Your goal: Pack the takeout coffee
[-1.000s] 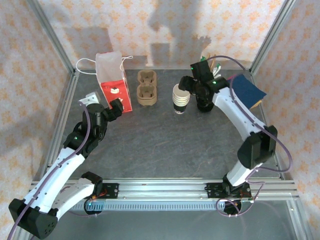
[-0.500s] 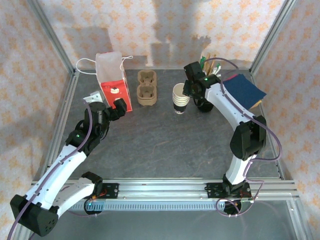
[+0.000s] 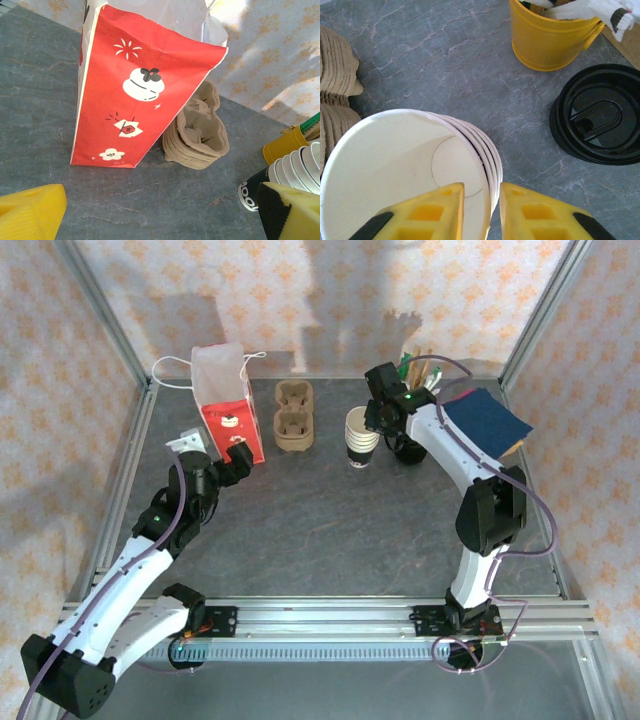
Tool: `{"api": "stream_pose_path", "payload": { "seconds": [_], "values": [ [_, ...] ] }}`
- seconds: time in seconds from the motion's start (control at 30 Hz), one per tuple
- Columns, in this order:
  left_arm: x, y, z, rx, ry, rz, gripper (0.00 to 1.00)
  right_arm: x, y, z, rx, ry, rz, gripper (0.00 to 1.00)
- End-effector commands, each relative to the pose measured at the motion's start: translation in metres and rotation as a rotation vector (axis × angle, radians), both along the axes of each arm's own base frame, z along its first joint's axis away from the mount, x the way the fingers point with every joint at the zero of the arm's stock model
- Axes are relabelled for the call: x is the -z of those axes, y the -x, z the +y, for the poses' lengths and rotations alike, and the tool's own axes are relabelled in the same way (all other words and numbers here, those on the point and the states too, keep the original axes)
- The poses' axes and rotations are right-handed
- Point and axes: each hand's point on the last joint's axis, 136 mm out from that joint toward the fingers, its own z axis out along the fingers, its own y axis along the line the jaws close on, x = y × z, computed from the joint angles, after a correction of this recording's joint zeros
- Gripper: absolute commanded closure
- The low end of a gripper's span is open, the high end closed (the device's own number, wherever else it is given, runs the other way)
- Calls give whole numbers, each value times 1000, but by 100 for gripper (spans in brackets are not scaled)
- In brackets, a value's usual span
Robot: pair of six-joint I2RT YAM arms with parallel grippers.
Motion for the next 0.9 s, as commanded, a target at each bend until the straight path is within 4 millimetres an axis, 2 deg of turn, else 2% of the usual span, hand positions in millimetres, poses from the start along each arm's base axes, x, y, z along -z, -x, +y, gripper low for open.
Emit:
{"api": "stream_pose_path", "payload": {
  "seconds": [0.0,0.47,0.87],
  "values": [
    [-4,1,0,11,-2,-26,1,-10,-2,2,-1,7,-15,78],
    [-6,3,3,3,-7,-22,1,-7,-2,2,0,4,-14,81],
    [-8,3,1,10,0,-24,1,-14,-3,2,-8,5,-27,92]
  ]
}}
